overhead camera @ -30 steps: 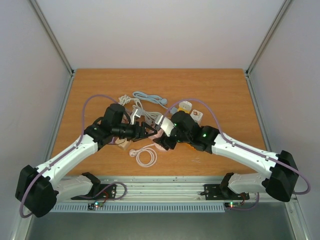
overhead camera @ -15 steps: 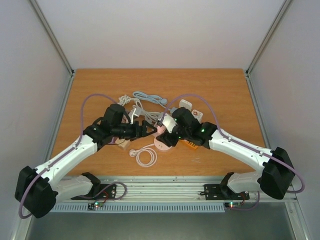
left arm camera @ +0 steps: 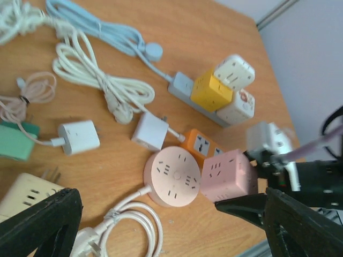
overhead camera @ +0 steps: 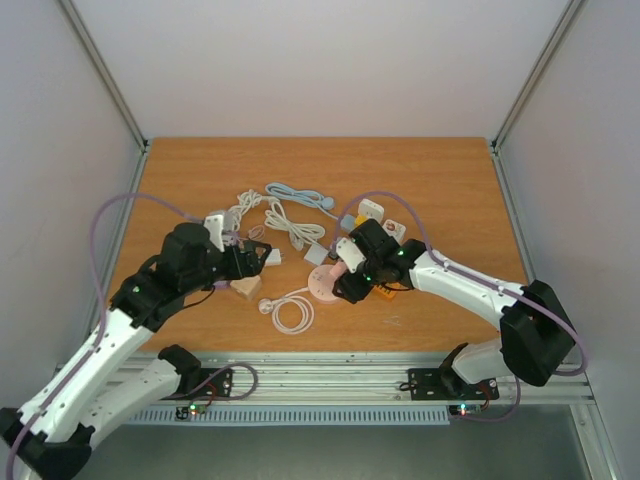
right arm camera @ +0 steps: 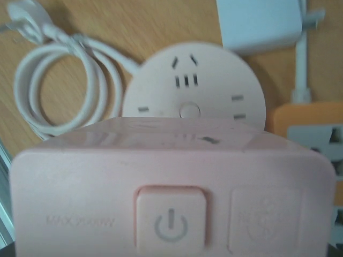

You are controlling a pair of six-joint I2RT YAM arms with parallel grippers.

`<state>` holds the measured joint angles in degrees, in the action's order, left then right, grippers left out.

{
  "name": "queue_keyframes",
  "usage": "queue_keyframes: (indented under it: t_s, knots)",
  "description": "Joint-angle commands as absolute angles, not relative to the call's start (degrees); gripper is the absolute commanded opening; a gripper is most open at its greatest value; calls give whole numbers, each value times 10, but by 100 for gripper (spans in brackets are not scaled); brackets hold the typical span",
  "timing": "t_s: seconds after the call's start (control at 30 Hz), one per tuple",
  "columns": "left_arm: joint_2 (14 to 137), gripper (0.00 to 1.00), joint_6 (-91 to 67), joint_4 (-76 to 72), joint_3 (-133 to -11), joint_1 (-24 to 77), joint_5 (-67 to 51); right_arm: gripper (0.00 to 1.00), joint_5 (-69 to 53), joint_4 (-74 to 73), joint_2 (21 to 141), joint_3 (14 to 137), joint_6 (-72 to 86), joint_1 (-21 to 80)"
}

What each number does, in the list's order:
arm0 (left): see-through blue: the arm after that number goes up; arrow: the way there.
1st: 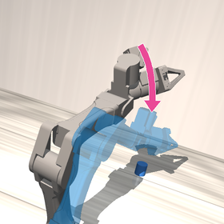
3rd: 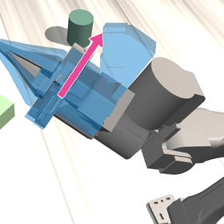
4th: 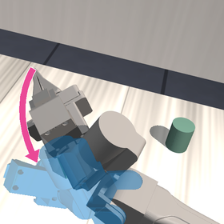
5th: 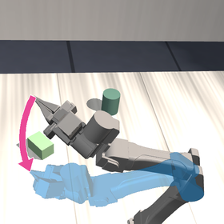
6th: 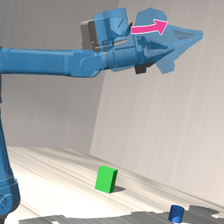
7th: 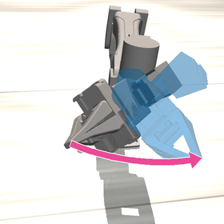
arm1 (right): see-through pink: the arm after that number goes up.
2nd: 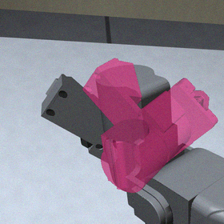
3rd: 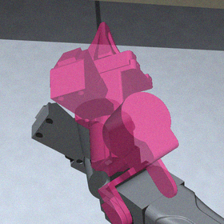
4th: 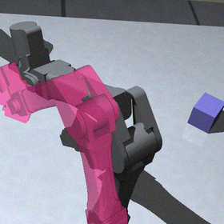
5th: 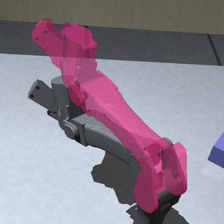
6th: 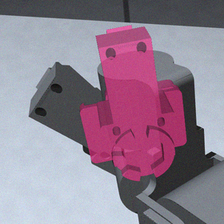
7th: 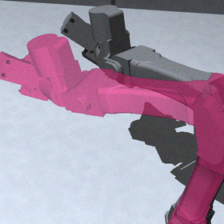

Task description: Insert the plug

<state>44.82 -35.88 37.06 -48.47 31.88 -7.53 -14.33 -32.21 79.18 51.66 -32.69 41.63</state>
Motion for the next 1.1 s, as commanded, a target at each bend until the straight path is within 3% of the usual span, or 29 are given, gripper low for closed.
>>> queue_keyframes:
  t_s: [0.0,0.4,1.07]
  knots:
    - [402,92,-315,408,-527,317,-12,24,-181,-344,804,514,-341,393]
    - [363,93,-212,412,-548,317,72,25,-230,-346,861,546,-341,365]
    - [379,92,-171,385,-506,317,99,25,-176,-322,895,538,-361,369]
